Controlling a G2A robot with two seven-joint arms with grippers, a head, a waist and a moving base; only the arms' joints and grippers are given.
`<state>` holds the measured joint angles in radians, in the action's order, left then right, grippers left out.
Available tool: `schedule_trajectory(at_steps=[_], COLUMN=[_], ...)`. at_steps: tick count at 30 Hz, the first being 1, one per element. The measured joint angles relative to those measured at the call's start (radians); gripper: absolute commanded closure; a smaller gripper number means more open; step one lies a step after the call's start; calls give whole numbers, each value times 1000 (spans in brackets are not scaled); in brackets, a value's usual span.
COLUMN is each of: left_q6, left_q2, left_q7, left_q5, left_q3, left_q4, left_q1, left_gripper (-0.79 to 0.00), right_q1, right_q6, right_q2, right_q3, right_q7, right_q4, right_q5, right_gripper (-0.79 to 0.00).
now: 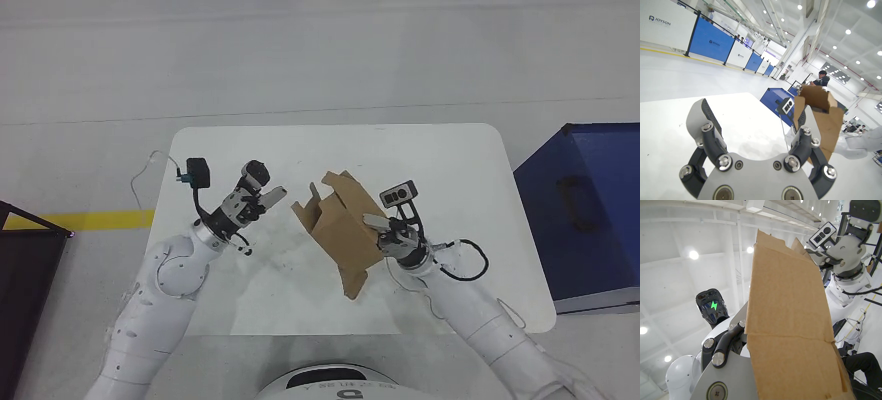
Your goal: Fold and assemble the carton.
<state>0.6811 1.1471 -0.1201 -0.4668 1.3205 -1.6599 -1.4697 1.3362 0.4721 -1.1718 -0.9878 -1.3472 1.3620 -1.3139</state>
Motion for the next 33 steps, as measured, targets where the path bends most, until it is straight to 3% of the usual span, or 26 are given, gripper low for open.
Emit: schedule_trajectory(at_steps=[11,20,33], left_q6=[-70,-89,-133], left_q2=[8,11,11], left_q7=[-11,7,43], left_q5=[-76,-119,-337], left_q3=[-50,-61,-79], left_q4=[-49,-97,-128], left_q1=[25,17,15], left_gripper=[-785,-785,-785], right_q1=[-17,-16,-28], right_q6=[-117,-137,-143], right_q2=[-53,-89,-132], right_q3=[12,-4,-17], right_q7=[-117,-138,-143], right_q4=[-44,-103,-140], right_q5=[-78,-51,-2], right_gripper=[0,0,0])
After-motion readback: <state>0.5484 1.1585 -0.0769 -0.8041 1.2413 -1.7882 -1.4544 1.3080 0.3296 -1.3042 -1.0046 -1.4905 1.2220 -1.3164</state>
